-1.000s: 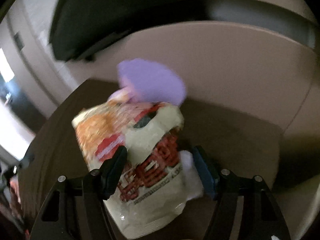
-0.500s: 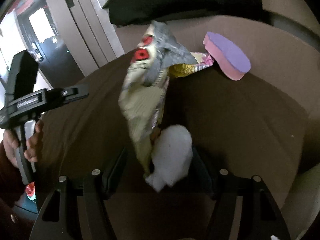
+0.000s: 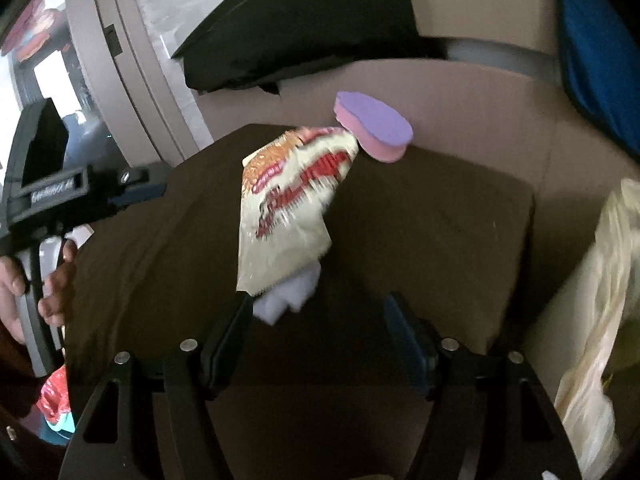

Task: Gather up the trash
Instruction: 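Grasp the purple-pink sponge with the left gripper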

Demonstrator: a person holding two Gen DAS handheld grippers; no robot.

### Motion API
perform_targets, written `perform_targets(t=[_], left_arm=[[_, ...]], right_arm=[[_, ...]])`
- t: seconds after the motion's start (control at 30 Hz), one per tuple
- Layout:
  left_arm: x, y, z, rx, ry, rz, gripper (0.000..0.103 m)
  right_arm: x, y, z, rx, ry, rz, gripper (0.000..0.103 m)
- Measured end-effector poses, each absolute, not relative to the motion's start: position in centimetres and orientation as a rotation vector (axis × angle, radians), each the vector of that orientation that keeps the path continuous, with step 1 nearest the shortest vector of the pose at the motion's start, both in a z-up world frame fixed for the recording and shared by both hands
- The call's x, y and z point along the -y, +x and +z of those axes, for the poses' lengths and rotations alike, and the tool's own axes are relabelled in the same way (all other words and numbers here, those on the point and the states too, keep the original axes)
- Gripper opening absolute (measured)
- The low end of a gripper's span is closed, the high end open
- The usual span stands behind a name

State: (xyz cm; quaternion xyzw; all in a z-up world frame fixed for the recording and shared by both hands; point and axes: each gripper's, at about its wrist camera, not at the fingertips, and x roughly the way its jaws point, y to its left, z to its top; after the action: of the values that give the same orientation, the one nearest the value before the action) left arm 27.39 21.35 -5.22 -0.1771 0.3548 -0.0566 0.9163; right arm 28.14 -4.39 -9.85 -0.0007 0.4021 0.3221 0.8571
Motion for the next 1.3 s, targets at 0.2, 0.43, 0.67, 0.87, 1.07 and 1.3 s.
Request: perform_targets(t=[0.2,0.43,0.67,0.87,1.07,1.3], left_arm=[[-20.1,32.6,-4.0,-0.724,-0.351,-0.183,0.051],[-19.0,42.9,-4.0,-0.756,-0.393,-0.213,0.055],[-19.5,50.8,-7.7,-0.868,-0.520,-0.120,0.057],[-19.1,53.5,-10.5,-0.946,-0.639,-0.092,0.056],[-19.3,51.4,-9.1,-0.929,-0.663,-0.137,0.037],[-25.0,41.3,-3.1,-0.748,-0.704,-0.148,0.035]], right_arm=[[5.6,27.1,-11.3,-0.850,0.022,0.669,0.066],[5.5,27.6,-11.9,-0.814,0.028,0.653,0.066],[7.0,27.6,-11.4,-0.734,-0.004,0.591,0.066],[8.6,29.0,-11.2,-0.720,0.008,0.544,0.066],[9.7,29.5,-11.2,-0.747,0.053,0.533,0.066],[7.7,29.9,-9.2,-0.722,0.099,0.627,0.066]])
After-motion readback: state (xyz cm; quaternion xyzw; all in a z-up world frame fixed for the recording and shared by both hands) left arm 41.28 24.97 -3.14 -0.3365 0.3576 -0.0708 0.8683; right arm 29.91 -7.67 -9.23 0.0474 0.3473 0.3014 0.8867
